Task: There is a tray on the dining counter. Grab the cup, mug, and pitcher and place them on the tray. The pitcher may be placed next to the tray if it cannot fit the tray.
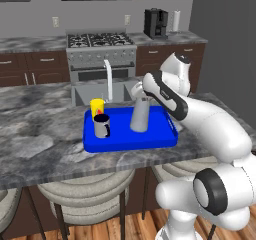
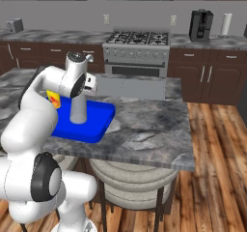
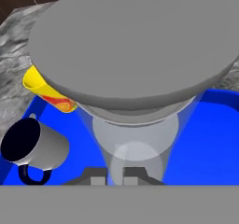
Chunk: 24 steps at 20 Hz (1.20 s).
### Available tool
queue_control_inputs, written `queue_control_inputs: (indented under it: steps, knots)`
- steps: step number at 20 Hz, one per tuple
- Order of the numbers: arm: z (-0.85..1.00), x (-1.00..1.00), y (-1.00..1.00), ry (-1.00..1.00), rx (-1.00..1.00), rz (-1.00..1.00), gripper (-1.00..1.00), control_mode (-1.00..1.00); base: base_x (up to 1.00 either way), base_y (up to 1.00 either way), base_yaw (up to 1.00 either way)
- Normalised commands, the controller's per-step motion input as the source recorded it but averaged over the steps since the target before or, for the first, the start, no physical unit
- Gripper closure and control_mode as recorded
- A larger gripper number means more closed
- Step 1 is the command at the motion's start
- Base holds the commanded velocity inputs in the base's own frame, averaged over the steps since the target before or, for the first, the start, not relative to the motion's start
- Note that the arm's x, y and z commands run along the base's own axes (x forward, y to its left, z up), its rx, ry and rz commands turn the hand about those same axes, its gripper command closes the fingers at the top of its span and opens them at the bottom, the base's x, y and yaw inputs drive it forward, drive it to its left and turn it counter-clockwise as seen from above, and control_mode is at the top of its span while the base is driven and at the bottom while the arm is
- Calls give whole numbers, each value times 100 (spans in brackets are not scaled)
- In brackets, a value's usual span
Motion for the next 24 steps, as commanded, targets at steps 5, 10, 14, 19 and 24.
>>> queue_control_inputs:
  steps: [5, 10, 14, 19, 24]
  knots:
    - [-33, 0, 0, -2, 0, 0, 100, -100, 0, 0, 0]
    - [-3, 0, 1, 0, 0, 0, 100, -100, 0, 0, 0]
    - [0, 0, 0, 0, 0, 0, 100, -100, 0, 0, 0]
    - [0, 0, 0, 0, 0, 0, 100, -100, 0, 0, 0]
    - [0, 0, 0, 0, 0, 0, -100, -100, 0, 0, 0]
